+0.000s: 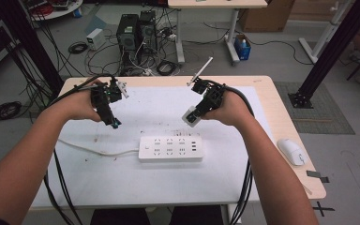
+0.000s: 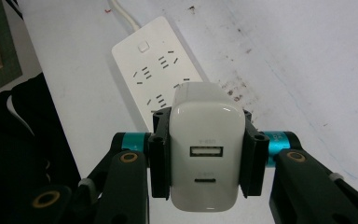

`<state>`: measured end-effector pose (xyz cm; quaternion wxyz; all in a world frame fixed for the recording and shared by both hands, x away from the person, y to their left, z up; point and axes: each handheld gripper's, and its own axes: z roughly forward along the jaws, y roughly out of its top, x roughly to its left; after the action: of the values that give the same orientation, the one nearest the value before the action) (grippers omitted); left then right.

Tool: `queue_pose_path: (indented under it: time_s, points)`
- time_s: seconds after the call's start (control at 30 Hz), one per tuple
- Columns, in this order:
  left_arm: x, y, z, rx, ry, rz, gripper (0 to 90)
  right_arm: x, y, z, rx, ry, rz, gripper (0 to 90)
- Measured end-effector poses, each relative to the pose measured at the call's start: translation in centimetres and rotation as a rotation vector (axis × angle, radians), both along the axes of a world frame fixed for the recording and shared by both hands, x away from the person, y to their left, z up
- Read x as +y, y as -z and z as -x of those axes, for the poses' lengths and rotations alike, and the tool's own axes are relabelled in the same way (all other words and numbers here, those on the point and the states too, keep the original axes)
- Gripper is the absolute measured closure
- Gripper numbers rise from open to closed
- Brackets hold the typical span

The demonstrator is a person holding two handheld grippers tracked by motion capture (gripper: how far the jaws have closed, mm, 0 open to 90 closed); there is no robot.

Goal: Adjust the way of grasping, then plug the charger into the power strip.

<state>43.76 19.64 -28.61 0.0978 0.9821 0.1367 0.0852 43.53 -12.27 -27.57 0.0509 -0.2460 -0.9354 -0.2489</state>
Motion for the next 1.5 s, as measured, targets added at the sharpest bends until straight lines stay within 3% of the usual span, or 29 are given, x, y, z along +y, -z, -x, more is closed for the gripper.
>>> queue_pose_path:
  time_s: [0.1,0.3,0.4,0.5,0.67,1.0,1.13,1.5]
  points:
    - [-0.1,-0.1,-0.1,0.003,0.006,-0.013,5.6,0.0,-0.1,-0.3,-0.001,-0.001,0.007,62.3]
    - [0.1,-0.1,0.0,0.026,0.015,0.004,5.6,0.4,-0.2,-0.5,-0.005,-0.017,0.040,62.3]
    - [0.2,-0.2,0.1,0.040,0.046,0.022,5.6,0.5,-0.4,-0.5,-0.003,-0.021,0.028,62.3]
    - [0.1,-0.4,0.1,0.055,0.056,0.020,5.6,0.5,-0.4,-0.7,-0.003,-0.028,0.056,62.3]
    - [0.0,-0.4,0.1,0.046,0.061,0.021,5.6,1.0,-0.2,-1.0,-0.009,-0.062,0.081,62.3]
    - [0.4,-0.2,0.1,0.029,0.039,0.019,5.6,2.9,1.8,-1.5,-0.018,-0.154,0.195,62.3]
    - [0.8,0.3,0.2,0.041,0.020,0.014,5.6,3.9,2.5,-1.3,-0.026,-0.199,0.230,62.3]
    - [2.4,1.3,0.2,0.049,-0.018,-0.011,5.6,5.8,5.0,-0.8,-0.021,-0.295,0.284,62.3]
